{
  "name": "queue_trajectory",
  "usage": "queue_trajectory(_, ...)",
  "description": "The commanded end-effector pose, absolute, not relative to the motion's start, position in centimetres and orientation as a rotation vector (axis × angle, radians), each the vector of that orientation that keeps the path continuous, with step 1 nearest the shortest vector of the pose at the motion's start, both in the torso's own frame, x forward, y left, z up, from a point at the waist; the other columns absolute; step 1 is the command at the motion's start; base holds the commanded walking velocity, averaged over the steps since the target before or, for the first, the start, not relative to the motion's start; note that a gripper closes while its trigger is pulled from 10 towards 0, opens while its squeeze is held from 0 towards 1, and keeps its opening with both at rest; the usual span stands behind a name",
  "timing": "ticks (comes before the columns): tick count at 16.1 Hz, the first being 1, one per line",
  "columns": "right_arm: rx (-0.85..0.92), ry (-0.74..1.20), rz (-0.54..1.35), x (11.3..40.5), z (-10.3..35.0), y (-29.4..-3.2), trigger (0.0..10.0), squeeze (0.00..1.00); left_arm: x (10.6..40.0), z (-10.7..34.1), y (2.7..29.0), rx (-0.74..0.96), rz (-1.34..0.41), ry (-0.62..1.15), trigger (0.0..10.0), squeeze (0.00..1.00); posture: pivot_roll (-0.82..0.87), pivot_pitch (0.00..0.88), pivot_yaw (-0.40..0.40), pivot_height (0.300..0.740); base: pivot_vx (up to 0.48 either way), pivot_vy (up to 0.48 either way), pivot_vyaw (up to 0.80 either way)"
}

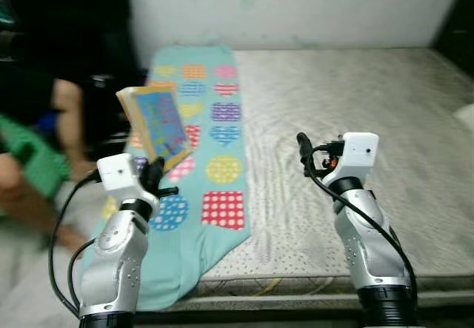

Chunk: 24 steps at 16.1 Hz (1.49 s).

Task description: Clean up the room

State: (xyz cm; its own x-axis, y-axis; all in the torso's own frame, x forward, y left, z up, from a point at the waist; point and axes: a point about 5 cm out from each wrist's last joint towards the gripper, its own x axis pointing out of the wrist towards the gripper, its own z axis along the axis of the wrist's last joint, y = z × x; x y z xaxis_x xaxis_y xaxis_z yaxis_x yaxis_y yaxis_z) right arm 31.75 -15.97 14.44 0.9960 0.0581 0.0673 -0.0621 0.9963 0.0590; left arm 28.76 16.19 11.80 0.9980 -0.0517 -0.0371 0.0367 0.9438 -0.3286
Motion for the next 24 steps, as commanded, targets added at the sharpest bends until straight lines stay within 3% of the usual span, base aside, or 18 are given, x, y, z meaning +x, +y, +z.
queue_trajectory(1, 0.057, -0.071, 0.032, 31.75, 14.57, -16.90, 10.0, 0.00, 28.95, 12.66, 14.91, -0.335, -0.102, 0.011, 10.0, 0.00, -0.06, 0.000, 0.041, 0.740, 0.000, -0.334, 0.00)
queue_trajectory(13, 0.045, -0.079, 0.024, 31.76, 14.60, -17.28, 10.0, 0.00, 29.04, 12.69, 14.64, -0.343, -0.110, 0.005, 10.0, 0.00, -0.06, 0.000, 0.037, 0.740, 0.000, -0.321, 0.00)
queue_trajectory(24, 0.043, -0.081, 0.017, 31.84, 14.65, -17.62, 10.0, 0.00, 28.71, 13.43, 14.19, -0.405, -0.192, -0.061, 10.0, 0.00, -0.07, 0.000, 0.038, 0.740, 0.081, 0.000, -0.06)
